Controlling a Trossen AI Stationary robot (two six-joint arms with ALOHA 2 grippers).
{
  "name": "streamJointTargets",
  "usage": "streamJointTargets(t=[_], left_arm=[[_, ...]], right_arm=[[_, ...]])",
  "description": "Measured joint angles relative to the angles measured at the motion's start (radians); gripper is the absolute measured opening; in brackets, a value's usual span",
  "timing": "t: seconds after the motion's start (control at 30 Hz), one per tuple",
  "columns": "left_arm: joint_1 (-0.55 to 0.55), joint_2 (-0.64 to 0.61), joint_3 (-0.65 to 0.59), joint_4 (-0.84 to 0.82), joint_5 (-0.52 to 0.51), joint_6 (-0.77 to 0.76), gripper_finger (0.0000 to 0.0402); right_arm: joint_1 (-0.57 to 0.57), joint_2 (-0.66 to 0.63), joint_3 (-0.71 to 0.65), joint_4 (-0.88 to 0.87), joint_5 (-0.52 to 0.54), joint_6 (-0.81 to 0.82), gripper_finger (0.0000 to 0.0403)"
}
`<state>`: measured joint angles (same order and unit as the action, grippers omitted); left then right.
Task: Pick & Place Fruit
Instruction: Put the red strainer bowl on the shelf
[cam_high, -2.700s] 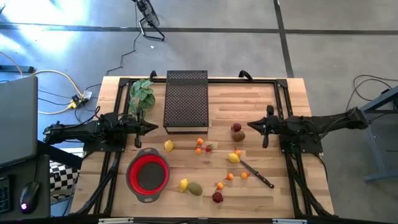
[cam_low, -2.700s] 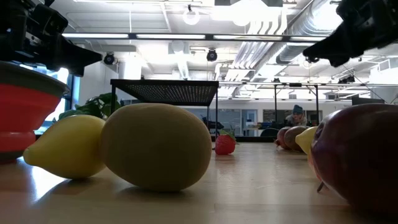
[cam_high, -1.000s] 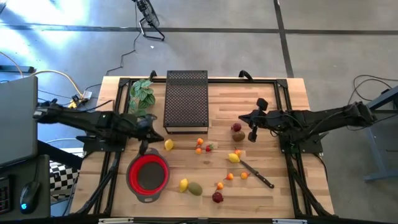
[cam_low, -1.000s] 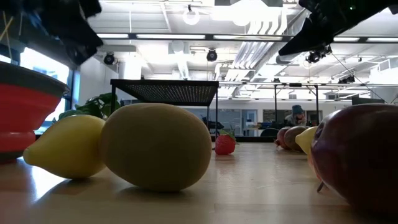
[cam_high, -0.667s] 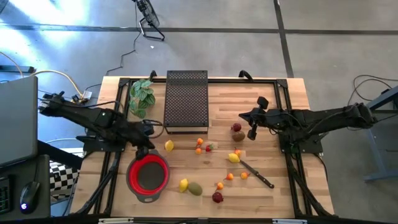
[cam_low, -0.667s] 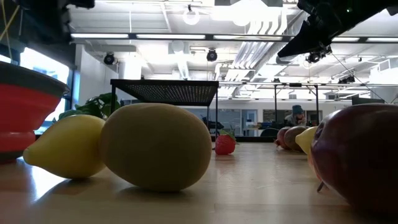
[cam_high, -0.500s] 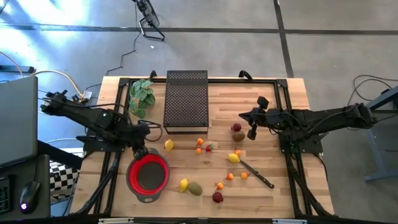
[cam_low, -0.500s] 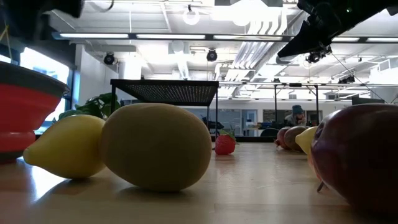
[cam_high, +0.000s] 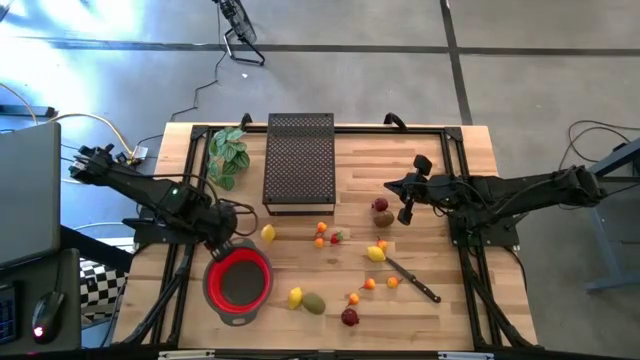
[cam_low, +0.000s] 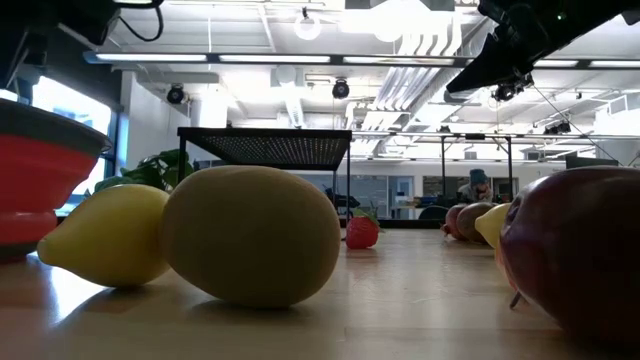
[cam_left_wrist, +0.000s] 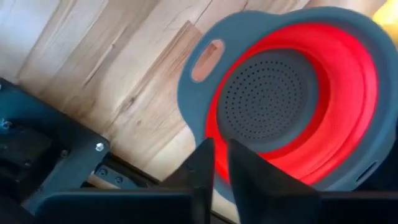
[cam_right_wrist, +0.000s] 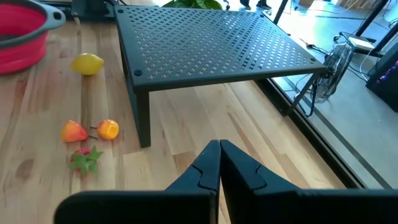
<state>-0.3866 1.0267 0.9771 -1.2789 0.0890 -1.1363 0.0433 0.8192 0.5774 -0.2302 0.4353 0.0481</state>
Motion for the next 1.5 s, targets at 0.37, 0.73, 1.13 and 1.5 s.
streamJointTargets(t=[0.37, 0.73, 1.13, 1.5], left_arm=[[0.000, 0.000, -0.022, 0.016, -0.013, -0.045, 0.0222], [0.000, 0.000, -0.183, 0.123, 0.046, -0.041, 0.0230], [0.000, 0.000, -0.324, 0.279, 0.147, -0.040, 0.0230], [0.000, 0.000, -0.351, 0.310, 0.191, -0.039, 0.0187]], right_arm=[[0.000, 0.000, 0.000, -0.001, 0.000, 0.000, 0.0003], [0.000, 0.000, 0.000, -0.001, -0.001, 0.003, 0.0002], [0.000, 0.000, 0.000, 0.000, -0.001, 0.007, 0.0002], [0.000, 0.000, 0.000, 0.000, -0.001, 0.008, 0.0002]])
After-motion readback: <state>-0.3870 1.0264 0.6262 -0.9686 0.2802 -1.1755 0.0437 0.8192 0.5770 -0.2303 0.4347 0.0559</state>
